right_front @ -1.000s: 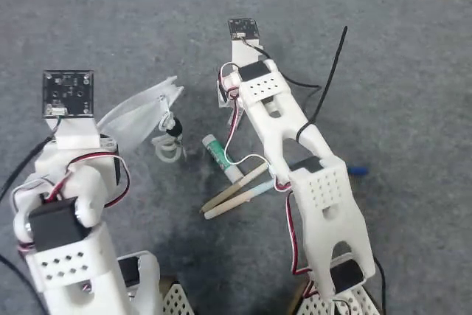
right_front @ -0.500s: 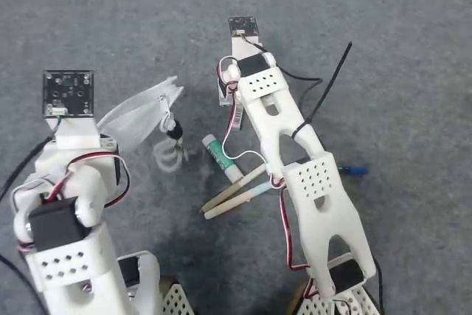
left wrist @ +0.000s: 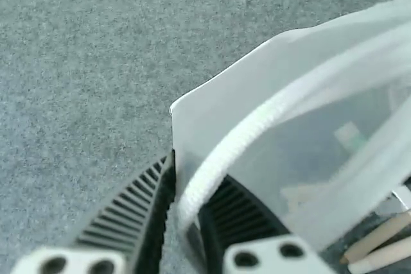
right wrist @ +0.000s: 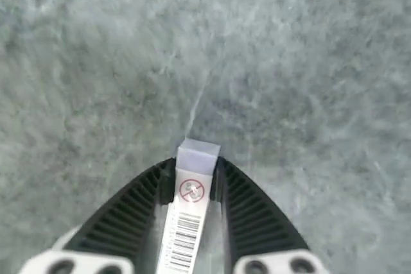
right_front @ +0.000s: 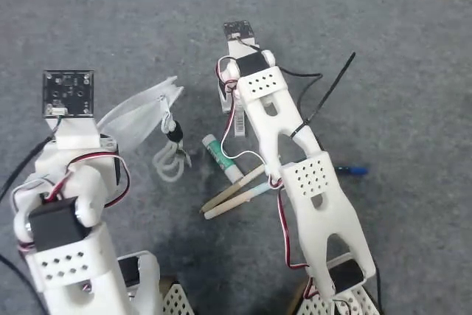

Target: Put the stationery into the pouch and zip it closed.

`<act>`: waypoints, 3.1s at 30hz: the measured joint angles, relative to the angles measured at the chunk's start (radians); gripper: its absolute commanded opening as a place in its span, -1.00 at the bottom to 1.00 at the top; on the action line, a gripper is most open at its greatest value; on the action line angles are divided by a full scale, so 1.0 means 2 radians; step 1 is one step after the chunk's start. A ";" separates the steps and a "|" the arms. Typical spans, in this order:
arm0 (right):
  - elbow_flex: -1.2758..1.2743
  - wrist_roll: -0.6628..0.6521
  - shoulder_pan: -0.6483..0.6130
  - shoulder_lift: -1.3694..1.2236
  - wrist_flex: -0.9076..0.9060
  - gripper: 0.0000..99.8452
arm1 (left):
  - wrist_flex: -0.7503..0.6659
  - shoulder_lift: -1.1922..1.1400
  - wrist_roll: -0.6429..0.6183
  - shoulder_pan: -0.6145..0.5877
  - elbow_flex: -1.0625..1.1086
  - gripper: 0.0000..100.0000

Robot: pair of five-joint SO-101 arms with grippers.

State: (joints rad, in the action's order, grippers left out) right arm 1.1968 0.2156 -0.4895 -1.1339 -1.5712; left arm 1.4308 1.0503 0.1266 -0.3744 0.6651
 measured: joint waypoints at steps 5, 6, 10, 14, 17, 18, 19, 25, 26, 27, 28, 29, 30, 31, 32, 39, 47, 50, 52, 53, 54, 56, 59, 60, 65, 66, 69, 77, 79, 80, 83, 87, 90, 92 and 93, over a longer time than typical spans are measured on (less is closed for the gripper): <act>0.054 -0.037 0.000 0.000 -0.063 -0.99 | 0.000 0.000 0.000 0.000 0.000 -0.98; 0.066 -0.044 0.000 0.000 -0.075 -0.99 | 0.000 0.000 0.000 0.000 0.000 -0.98; 0.097 -0.057 0.000 0.000 -0.091 -0.99 | 0.000 0.000 0.000 0.000 0.000 -0.98; 0.098 -0.071 -0.001 0.000 -0.091 -0.99 | 0.000 0.000 0.000 0.000 0.000 -0.98; 0.098 -0.078 0.000 0.000 -0.091 -0.99 | 0.000 0.000 0.000 0.000 0.000 -0.98; 0.098 -0.080 0.000 0.000 -0.091 -0.99 | 0.000 0.000 0.000 0.000 0.000 -0.98; 0.098 -0.081 0.000 0.000 -0.091 -0.99 | 0.000 0.000 0.000 0.000 0.000 -0.98; 0.029 -0.083 0.007 0.058 -0.091 -0.99 | 0.000 0.000 0.000 0.041 0.000 -0.98; 0.007 -0.083 0.007 0.076 -0.091 -0.99 | 0.000 0.000 0.000 0.043 0.000 -0.98; -0.015 -0.083 0.007 0.094 -0.091 -0.99 | 0.000 0.000 0.000 0.045 0.000 -0.98; -0.036 -0.083 0.005 0.112 -0.091 -0.99 | 0.000 0.000 0.000 0.047 0.000 -0.98; -0.056 -0.083 0.005 0.130 -0.091 -0.99 | 0.000 0.000 0.000 0.048 0.000 -0.98; -0.075 -0.083 0.004 0.147 -0.091 -0.99 | 0.000 0.000 0.000 0.050 0.000 -0.98; -0.093 -0.083 0.004 0.166 -0.091 -0.99 | 0.000 0.000 0.000 0.050 0.000 -0.98; -0.110 -0.083 0.005 0.182 -0.091 -0.99 | -0.001 0.000 0.000 0.050 0.000 -0.98; -0.194 -0.083 0.005 0.269 -0.091 -0.99 | -0.013 0.000 -0.009 0.050 0.000 -0.98; -0.284 -0.084 -0.020 0.367 -0.092 -0.99 | -0.015 0.000 -0.011 0.060 0.000 -0.98; -0.321 -0.084 -0.032 0.412 -0.092 -0.99 | -0.015 0.000 -0.012 0.079 0.010 -0.98; -0.341 -0.084 -0.032 0.438 -0.092 -0.99 | -0.018 0.000 -0.012 0.084 0.018 -0.98; -0.350 -0.084 -0.032 0.453 -0.092 -0.99 | -0.019 0.000 -0.012 0.086 0.019 -0.98; -0.357 -0.084 -0.032 0.466 -0.092 -0.99 | -0.020 0.000 -0.012 0.086 0.019 -0.98; -0.374 -0.084 -0.032 0.493 -0.092 -0.99 | -0.020 0.000 -0.012 0.086 0.019 -0.98; -0.404 -0.084 -0.032 0.543 -0.092 -0.99 | -0.020 0.000 -0.012 0.086 0.019 -0.98; -0.413 -0.084 -0.032 0.562 -0.092 -0.99 | -0.020 0.000 -0.012 0.086 0.019 -0.98; -0.433 -0.084 -0.032 0.657 -0.092 -0.99 | -0.020 0.000 -0.014 0.086 0.019 -0.98; -0.433 -0.084 -0.032 0.672 -0.092 -0.99 | -0.020 0.000 -0.014 0.086 0.019 -0.98; -0.434 -0.084 -0.033 0.699 -0.088 -0.99 | -0.020 0.000 -0.014 0.086 0.019 -0.98; -0.434 -0.084 -0.035 0.709 -0.032 -0.99 | -0.020 0.000 -0.014 0.086 0.019 -0.98; -0.435 -0.084 -0.049 0.731 -0.016 -0.99 | -0.020 0.000 -0.014 0.086 0.019 -0.98; -0.435 -0.084 -0.061 0.747 -0.011 -0.99 | -0.020 0.000 -0.014 0.086 0.019 -0.98; -0.435 -0.084 -0.105 0.787 0.008 -0.99 | -0.020 0.000 -0.014 0.086 0.019 -0.98; -0.434 -0.084 -0.135 0.814 0.045 -0.99 | -0.020 0.000 -0.014 0.086 0.019 -0.98; -0.434 -0.084 -0.137 0.816 0.069 -0.99 | -0.020 0.000 -0.014 0.086 0.019 -0.98; -0.434 -0.084 -0.137 0.816 0.077 -0.99 | -0.020 0.000 -0.014 0.086 0.019 -0.98; -0.434 -0.084 -0.140 0.816 0.079 -0.99 | -0.020 0.000 -0.014 0.086 0.019 -0.98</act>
State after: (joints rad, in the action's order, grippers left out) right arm 0.3284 0.0483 -0.7702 0.4987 -1.4131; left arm 1.3909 1.0503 0.0990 -0.2025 0.7035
